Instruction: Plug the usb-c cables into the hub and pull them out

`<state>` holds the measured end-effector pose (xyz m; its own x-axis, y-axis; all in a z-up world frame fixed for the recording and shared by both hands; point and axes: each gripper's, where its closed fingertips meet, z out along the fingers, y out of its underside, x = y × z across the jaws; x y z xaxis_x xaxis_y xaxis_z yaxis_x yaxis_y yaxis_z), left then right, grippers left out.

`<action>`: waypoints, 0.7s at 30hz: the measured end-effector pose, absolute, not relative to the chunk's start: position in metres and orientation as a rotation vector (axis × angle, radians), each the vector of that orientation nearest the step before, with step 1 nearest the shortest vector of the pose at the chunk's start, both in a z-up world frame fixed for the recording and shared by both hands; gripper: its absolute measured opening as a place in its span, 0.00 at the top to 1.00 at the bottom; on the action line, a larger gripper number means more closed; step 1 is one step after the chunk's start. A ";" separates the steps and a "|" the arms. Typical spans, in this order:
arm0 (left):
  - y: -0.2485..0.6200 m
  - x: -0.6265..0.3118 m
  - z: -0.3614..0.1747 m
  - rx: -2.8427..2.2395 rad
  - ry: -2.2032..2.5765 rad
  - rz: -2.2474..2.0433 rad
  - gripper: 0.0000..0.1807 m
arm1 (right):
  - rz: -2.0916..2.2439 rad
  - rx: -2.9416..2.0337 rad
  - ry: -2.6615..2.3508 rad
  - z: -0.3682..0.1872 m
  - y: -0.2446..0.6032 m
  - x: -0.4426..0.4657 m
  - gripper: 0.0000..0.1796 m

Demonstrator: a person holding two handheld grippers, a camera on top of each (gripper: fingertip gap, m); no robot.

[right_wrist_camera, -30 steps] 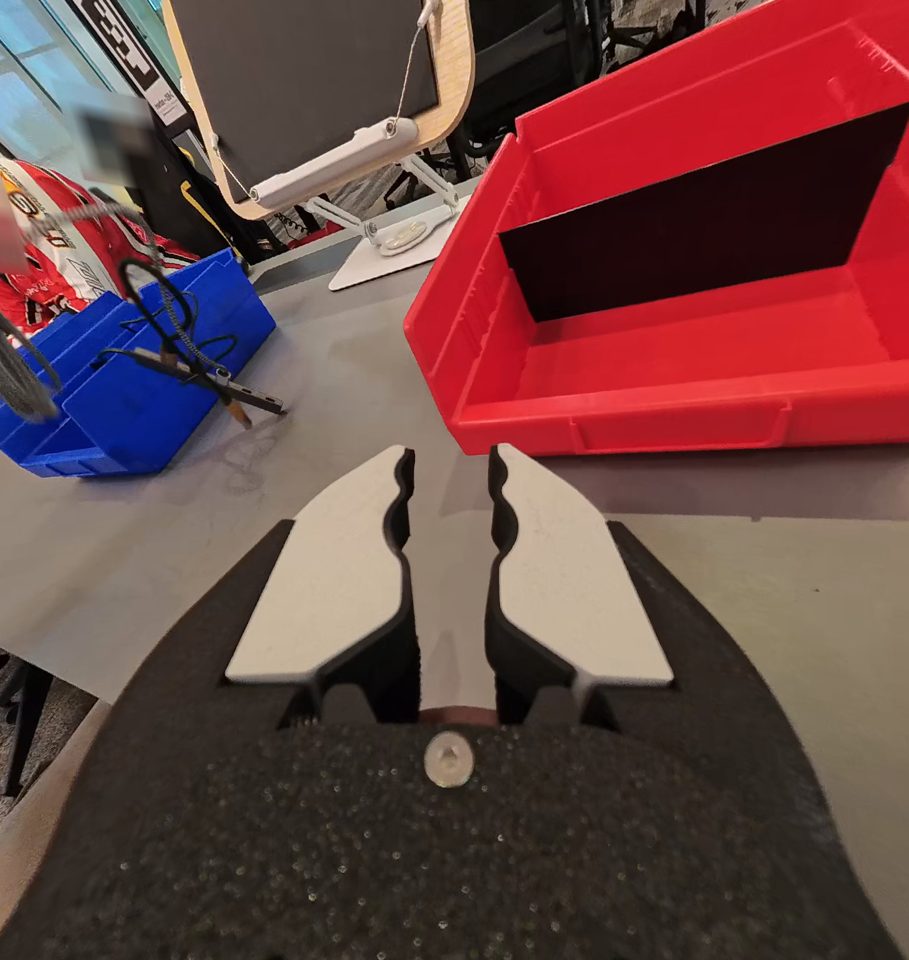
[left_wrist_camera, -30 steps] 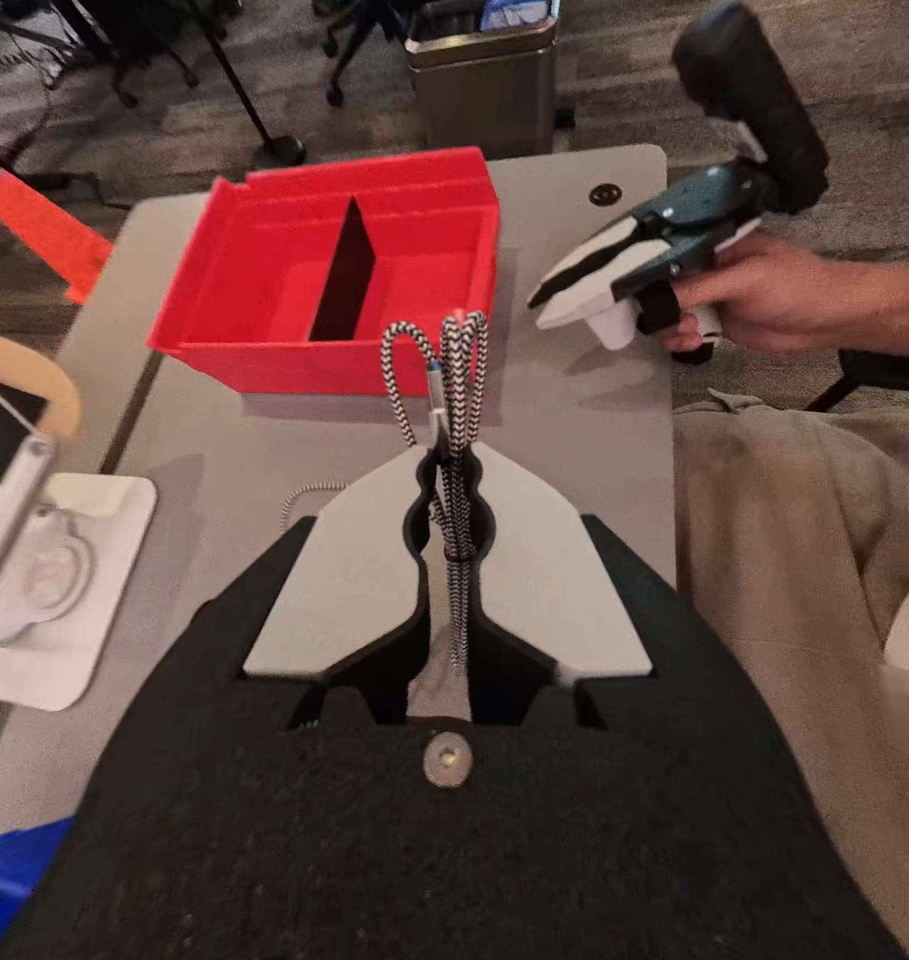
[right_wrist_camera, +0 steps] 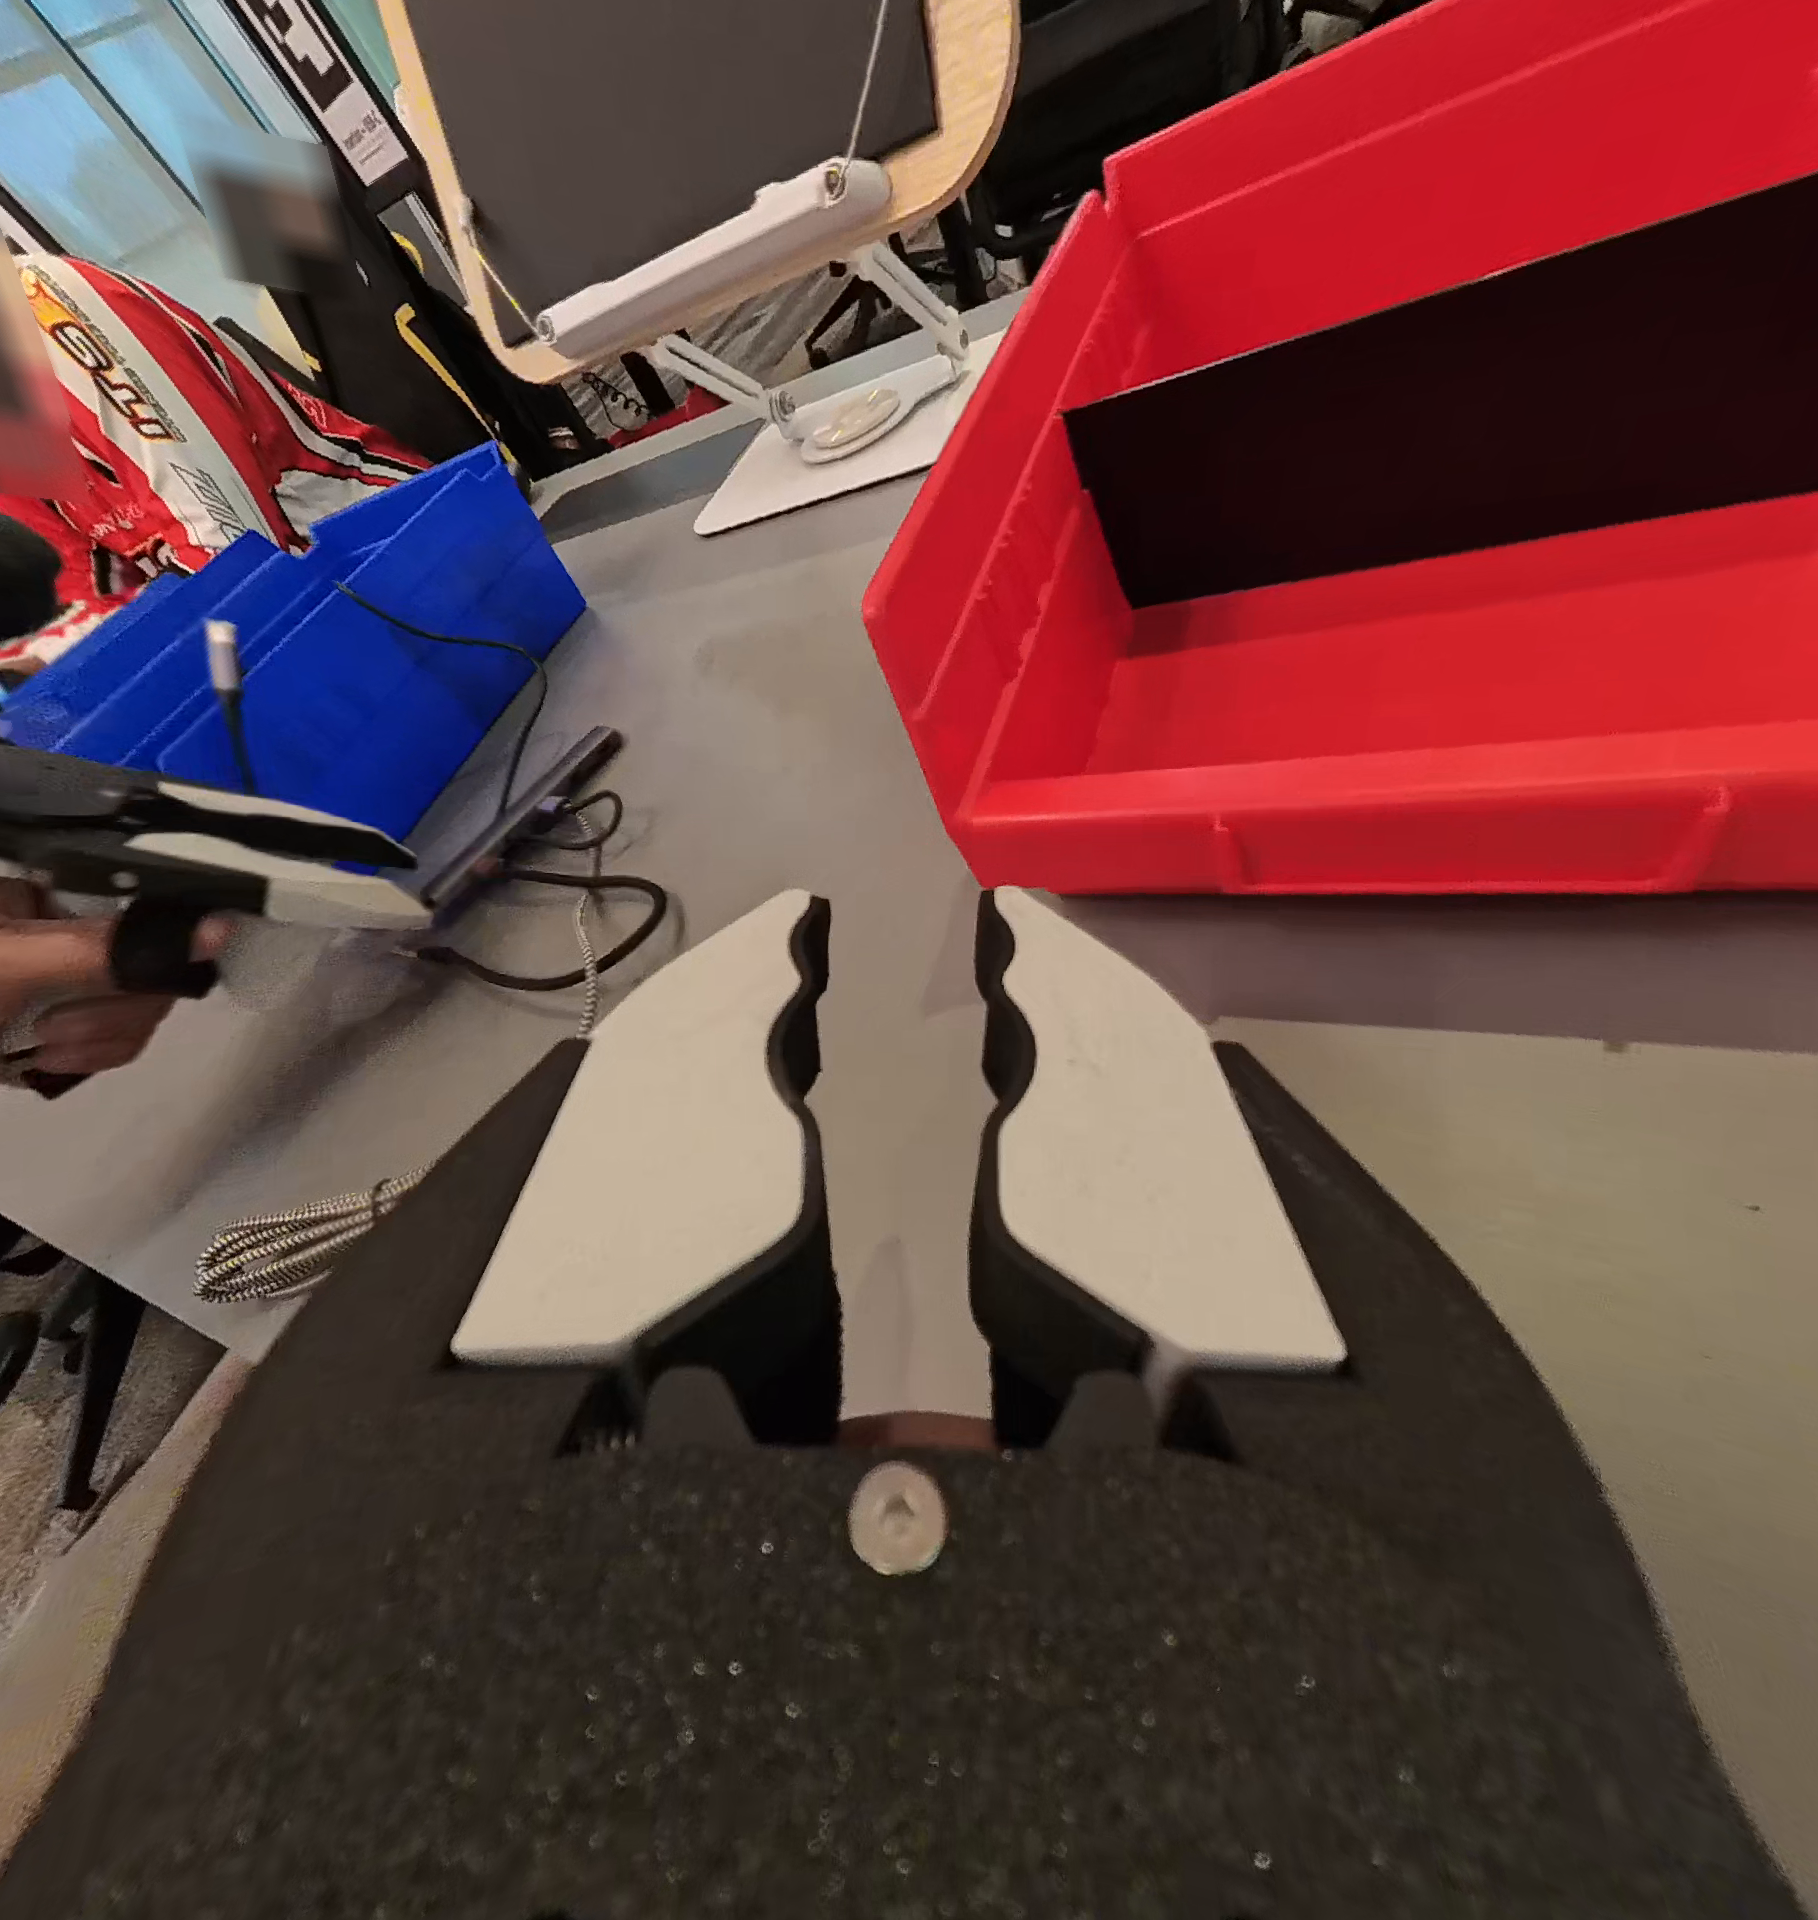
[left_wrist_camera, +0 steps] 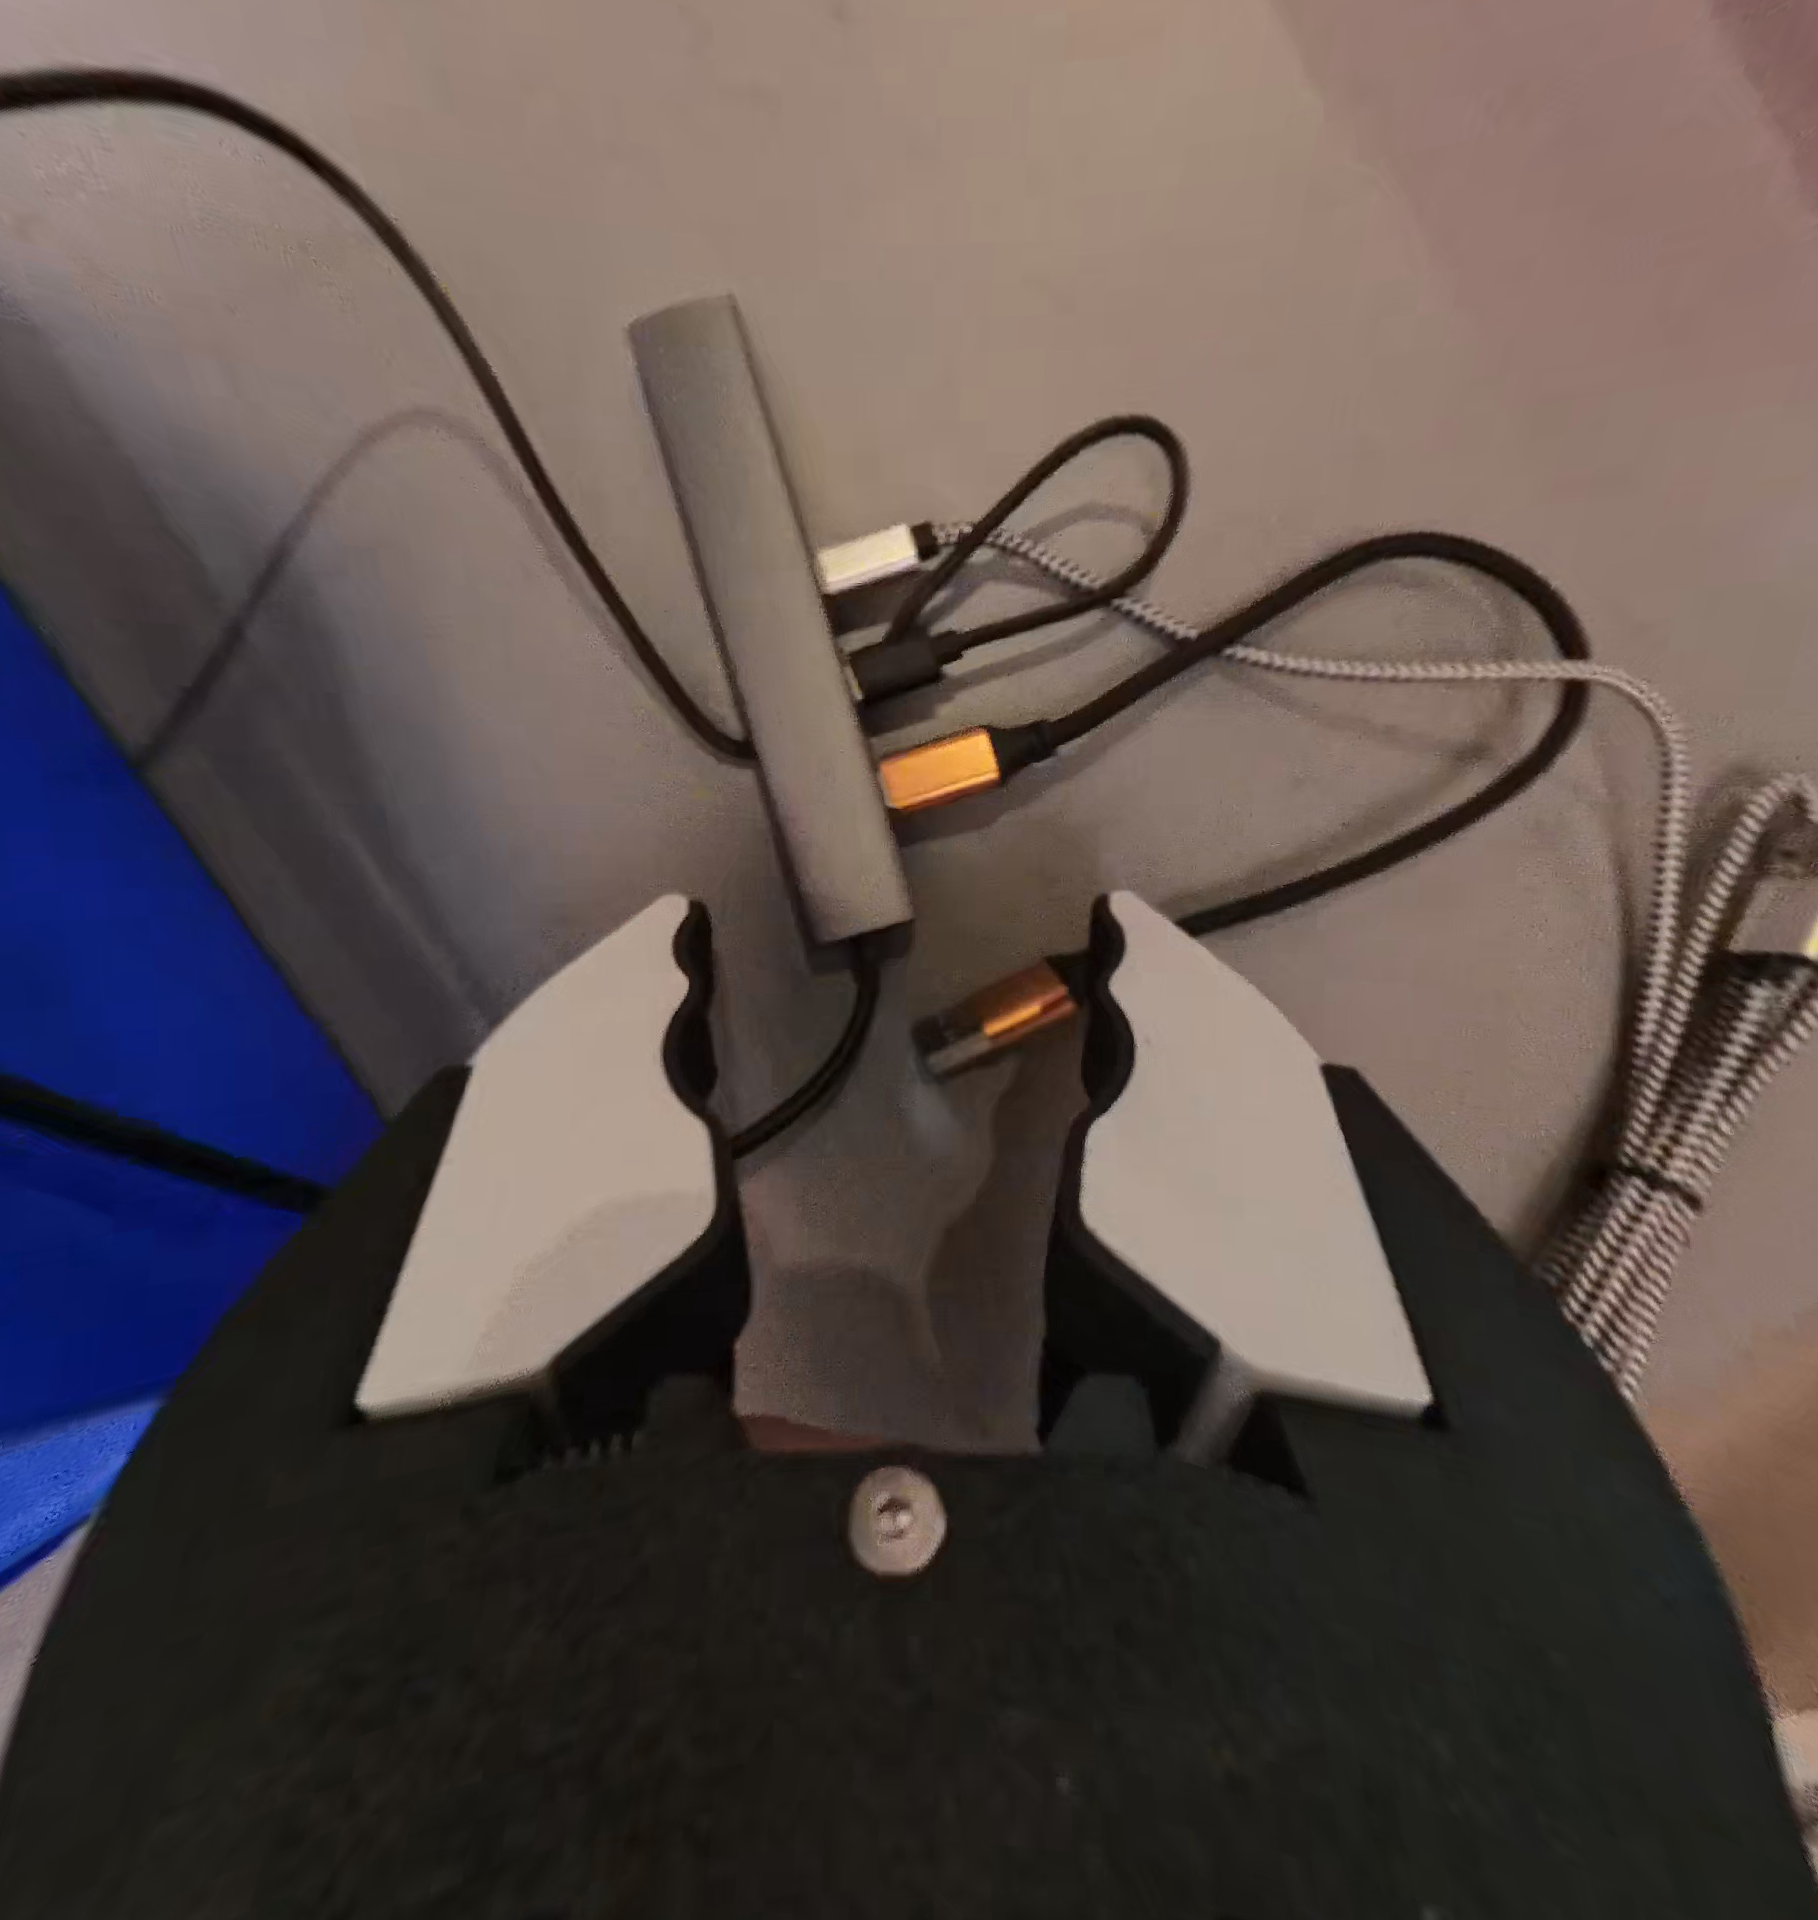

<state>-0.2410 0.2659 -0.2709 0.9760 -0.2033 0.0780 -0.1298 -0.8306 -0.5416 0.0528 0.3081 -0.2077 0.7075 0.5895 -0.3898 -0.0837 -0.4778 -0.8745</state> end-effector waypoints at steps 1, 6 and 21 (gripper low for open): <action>0.269 -0.245 -0.276 -2.557 0.185 -0.181 0.63 | 0.840 -1.912 -0.395 -0.207 0.308 0.053 0.85; 0.281 -0.257 -0.285 -2.502 0.139 -0.115 0.76 | 0.863 -1.918 -0.386 -0.209 0.307 0.052 0.85; 0.272 -0.202 -0.202 -2.070 0.613 -0.066 0.88 | 0.942 -1.742 -0.744 -0.188 0.270 -0.025 0.85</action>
<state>-0.2021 0.2720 -0.2015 0.8731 -0.4489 -0.1903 -0.3980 -0.4306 -0.8101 -0.0251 0.2699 -0.1876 0.5112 0.8207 -0.2554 0.0591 -0.3300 -0.9421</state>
